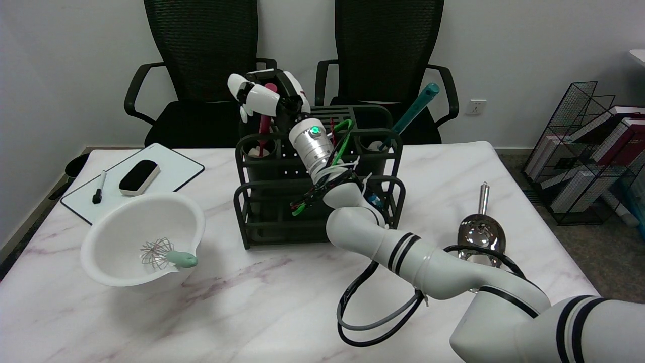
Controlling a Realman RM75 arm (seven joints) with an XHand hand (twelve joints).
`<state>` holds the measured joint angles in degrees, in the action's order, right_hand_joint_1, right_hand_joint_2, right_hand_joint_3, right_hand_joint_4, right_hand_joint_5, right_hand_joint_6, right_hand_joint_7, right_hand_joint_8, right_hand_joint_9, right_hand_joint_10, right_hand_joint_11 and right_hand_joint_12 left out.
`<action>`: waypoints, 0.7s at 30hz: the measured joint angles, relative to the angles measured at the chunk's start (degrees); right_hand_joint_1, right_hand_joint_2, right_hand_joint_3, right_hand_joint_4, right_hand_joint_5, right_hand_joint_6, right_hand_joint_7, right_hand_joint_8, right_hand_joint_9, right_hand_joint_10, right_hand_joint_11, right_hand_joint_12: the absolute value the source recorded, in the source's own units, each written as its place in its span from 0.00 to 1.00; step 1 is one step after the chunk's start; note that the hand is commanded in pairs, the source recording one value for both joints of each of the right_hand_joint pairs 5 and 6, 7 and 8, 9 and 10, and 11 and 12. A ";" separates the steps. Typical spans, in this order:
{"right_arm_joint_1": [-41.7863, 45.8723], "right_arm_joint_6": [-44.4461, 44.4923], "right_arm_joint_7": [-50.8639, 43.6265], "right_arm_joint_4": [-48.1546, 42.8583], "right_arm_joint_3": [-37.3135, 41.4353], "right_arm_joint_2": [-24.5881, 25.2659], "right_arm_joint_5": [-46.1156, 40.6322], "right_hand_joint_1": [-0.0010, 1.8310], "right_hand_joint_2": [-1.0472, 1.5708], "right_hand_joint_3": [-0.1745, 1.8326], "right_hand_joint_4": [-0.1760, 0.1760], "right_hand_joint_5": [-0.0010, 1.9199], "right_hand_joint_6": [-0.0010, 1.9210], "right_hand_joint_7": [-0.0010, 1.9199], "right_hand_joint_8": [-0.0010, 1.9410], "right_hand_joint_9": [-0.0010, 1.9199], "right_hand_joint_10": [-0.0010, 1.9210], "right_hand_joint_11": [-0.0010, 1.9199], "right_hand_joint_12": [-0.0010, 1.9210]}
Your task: Pick up the pink sponge bottle brush.
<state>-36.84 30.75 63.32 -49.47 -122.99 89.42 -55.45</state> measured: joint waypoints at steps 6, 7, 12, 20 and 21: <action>-0.53 -0.16 0.00 0.67 -0.14 0.13 0.08 0.57 0.93 0.50 0.50 1.00 1.00 0.95 0.94 0.87 0.87 0.87 0.87; -0.67 -0.27 -0.01 0.79 -0.16 0.15 0.18 0.56 0.97 0.47 0.50 1.00 1.00 0.97 0.96 0.90 0.90 0.91 0.91; -1.45 -1.29 -0.01 1.20 -0.21 0.20 0.59 0.56 1.00 0.42 0.50 1.00 1.00 1.00 0.99 0.94 0.94 0.98 0.98; -3.31 -4.45 -0.04 1.63 -0.28 0.12 1.32 0.57 1.00 0.38 0.50 1.00 1.00 1.00 0.99 0.97 0.97 1.00 1.00; -3.54 -4.88 -0.05 1.65 -0.28 0.10 1.44 0.57 1.00 0.38 0.50 1.00 1.00 1.00 0.99 0.97 0.97 1.00 1.00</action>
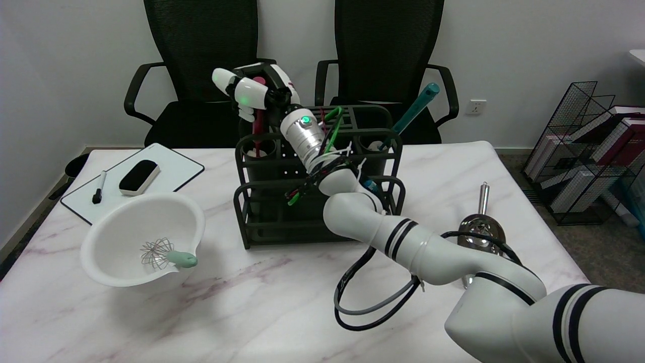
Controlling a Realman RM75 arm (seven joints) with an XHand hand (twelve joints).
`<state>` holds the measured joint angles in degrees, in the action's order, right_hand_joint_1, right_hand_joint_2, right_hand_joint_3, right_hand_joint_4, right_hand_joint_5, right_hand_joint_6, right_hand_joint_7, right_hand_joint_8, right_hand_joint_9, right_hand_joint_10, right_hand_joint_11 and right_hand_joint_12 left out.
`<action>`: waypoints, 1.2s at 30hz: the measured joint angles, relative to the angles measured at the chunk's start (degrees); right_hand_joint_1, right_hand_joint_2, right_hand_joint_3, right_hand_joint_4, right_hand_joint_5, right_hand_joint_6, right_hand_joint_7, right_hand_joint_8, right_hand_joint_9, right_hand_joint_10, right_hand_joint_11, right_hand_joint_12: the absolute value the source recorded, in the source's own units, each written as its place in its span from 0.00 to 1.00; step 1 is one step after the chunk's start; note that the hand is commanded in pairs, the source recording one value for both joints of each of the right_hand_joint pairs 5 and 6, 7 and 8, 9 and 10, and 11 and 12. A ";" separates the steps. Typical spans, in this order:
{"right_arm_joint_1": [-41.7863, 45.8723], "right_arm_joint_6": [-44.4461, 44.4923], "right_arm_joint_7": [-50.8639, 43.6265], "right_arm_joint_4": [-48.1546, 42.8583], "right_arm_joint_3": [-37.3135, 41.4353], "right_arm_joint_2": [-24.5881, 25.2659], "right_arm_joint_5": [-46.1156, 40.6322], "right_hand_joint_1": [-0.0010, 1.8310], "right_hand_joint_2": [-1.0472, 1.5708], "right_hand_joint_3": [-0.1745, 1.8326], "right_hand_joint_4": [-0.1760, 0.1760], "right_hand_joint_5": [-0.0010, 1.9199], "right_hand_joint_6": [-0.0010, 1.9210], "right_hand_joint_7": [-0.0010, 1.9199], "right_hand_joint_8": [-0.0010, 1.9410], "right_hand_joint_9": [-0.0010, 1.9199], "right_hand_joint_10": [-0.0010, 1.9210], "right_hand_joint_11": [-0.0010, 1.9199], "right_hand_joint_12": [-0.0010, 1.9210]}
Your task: Pick up the pink sponge bottle brush.
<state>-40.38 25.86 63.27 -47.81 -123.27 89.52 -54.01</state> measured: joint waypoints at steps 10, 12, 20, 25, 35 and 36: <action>-2.64 -4.97 -0.04 0.45 -0.04 -0.06 0.91 0.57 1.00 0.38 0.50 1.00 1.00 1.00 0.99 1.00 1.00 1.00 1.00; -3.14 -5.76 -0.04 0.54 -0.05 -0.04 1.12 0.57 1.00 0.39 0.50 1.00 1.00 1.00 0.99 1.00 1.00 1.00 1.00; -4.81 -8.63 -0.04 0.14 -0.05 -0.33 1.60 0.57 1.00 0.41 0.50 1.00 1.00 1.00 0.99 1.00 1.00 1.00 1.00; -5.54 -10.30 -0.03 -0.87 -0.02 -0.72 1.79 0.57 1.00 0.42 0.50 1.00 1.00 1.00 0.99 1.00 1.00 1.00 1.00; -6.45 -13.03 -0.02 -3.18 0.19 -1.50 1.97 0.57 1.00 0.43 0.50 1.00 1.00 1.00 0.99 1.00 1.00 1.00 1.00; -6.49 -13.25 -0.03 -3.36 0.21 -1.62 1.97 0.57 1.00 0.43 0.50 1.00 1.00 1.00 0.99 1.00 1.00 1.00 1.00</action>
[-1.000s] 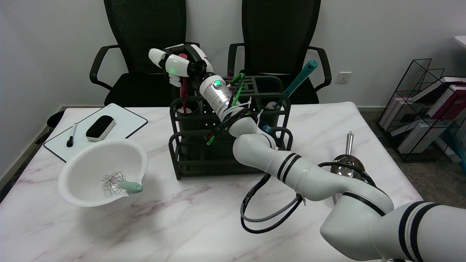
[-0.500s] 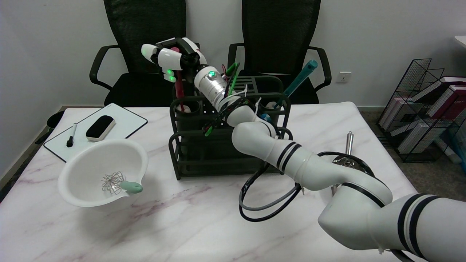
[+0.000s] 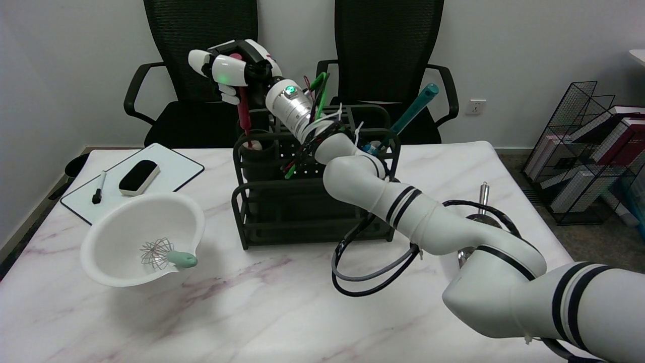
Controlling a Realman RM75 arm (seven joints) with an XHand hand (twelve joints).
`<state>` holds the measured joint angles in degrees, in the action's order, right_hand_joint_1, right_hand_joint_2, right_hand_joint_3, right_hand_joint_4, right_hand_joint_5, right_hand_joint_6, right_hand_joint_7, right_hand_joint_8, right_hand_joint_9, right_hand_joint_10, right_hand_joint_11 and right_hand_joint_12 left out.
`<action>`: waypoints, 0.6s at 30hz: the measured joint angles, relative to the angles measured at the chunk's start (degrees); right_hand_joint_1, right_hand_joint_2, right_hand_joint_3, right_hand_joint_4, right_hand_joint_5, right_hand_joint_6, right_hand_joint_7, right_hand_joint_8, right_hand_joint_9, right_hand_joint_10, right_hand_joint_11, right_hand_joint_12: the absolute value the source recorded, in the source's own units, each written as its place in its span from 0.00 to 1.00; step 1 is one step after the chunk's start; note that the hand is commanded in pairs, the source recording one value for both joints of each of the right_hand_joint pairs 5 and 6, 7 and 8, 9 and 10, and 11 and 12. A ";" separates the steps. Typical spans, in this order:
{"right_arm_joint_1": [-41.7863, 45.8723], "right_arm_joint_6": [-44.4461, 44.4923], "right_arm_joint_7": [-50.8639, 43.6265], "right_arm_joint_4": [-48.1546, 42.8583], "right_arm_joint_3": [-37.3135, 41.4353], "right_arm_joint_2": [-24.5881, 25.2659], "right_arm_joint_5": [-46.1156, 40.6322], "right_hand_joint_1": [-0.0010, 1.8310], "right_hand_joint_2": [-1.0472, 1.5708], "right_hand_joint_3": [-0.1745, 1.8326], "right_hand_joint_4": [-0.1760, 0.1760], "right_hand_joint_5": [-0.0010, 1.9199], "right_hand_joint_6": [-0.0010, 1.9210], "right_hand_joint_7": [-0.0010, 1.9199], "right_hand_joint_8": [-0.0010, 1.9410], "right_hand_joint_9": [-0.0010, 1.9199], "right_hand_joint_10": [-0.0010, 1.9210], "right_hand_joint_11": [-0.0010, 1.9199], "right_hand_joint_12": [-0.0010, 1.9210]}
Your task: Pick up the pink sponge bottle brush.
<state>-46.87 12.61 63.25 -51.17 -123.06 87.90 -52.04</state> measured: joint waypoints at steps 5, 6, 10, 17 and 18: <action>-0.27 -0.92 0.01 -0.72 0.11 -0.65 0.02 0.57 1.00 0.42 0.50 1.00 1.00 1.00 0.99 1.00 1.00 1.00 1.00; -0.31 -1.07 0.01 -0.86 0.13 -0.78 0.02 0.57 1.00 0.42 0.50 1.00 1.00 1.00 0.99 1.00 1.00 1.00 1.00; -0.38 -1.54 0.02 -1.38 0.19 -1.28 -0.02 0.57 1.00 0.42 0.50 1.00 1.00 1.00 0.99 1.00 1.00 1.00 1.00; -0.38 -2.11 0.02 -1.62 0.41 -2.31 -0.19 0.56 1.00 0.41 0.50 0.99 0.99 1.00 0.99 1.00 1.00 1.00 1.00; -0.38 -2.16 0.03 -1.65 0.47 -2.48 -0.20 0.56 1.00 0.41 0.50 0.99 0.99 1.00 0.99 1.00 1.00 1.00 1.00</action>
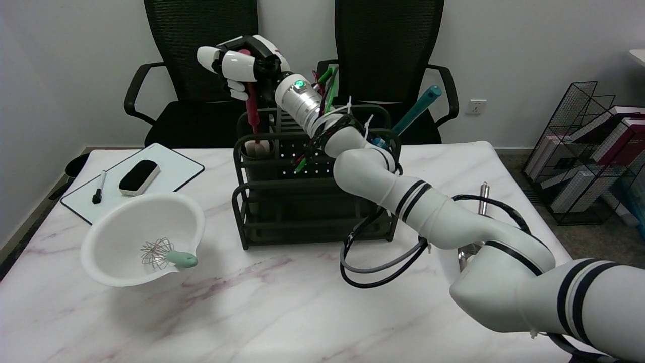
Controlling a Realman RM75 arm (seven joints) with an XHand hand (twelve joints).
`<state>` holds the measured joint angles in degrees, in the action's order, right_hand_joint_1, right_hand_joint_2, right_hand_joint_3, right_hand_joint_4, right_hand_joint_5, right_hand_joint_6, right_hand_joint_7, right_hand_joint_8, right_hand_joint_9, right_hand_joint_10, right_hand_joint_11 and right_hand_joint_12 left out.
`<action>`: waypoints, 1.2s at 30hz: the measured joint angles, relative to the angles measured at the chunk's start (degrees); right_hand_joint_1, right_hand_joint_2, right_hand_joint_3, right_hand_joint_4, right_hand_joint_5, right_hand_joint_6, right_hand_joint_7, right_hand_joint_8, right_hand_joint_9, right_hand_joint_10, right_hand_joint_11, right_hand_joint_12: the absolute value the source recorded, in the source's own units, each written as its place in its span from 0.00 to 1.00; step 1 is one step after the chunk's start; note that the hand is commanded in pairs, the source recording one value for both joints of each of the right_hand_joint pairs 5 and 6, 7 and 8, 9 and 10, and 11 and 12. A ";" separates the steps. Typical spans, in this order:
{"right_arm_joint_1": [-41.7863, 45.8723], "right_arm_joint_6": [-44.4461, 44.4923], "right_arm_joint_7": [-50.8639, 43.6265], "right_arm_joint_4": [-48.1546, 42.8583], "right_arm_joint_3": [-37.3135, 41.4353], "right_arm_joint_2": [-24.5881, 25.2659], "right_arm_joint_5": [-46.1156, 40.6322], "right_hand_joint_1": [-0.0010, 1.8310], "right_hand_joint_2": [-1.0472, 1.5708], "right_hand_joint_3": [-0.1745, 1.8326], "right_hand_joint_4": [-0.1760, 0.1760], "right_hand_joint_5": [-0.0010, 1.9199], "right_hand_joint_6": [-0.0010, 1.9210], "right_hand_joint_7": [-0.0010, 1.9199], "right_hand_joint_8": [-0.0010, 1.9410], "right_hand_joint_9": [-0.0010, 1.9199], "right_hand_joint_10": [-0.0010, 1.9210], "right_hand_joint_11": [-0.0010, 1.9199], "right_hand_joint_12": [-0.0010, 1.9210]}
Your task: Pick up the pink sponge bottle brush.
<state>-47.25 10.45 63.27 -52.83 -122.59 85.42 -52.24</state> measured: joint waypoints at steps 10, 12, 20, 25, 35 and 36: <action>0.08 -0.15 0.24 -0.56 0.38 -1.58 -0.17 0.56 1.00 0.42 0.50 0.98 0.98 1.00 0.99 1.00 1.00 1.00 1.00; 0.13 -0.16 0.28 -0.90 0.50 -1.84 -0.19 0.56 1.00 0.42 0.50 0.98 0.98 1.00 0.99 1.00 1.00 1.00 1.00; 0.61 -0.16 0.35 -4.91 1.35 -3.51 -0.66 0.56 1.00 0.43 0.50 0.99 0.99 1.00 0.99 1.00 1.00 1.00 1.00; 1.29 -0.13 0.34 -8.44 1.78 -4.73 -2.64 0.56 1.00 0.41 0.50 0.99 0.99 1.00 0.99 1.00 1.00 1.00 1.00; 2.44 0.53 0.42 -13.46 1.88 -6.17 -6.78 0.57 1.00 0.41 0.50 1.00 1.00 1.00 0.99 1.00 1.00 1.00 1.00; 2.50 0.54 0.42 -13.67 1.84 -6.23 -7.10 0.57 1.00 0.41 0.50 1.00 1.00 1.00 0.99 1.00 1.00 1.00 1.00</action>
<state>-44.74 10.99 63.69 -66.50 -120.75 79.19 -59.35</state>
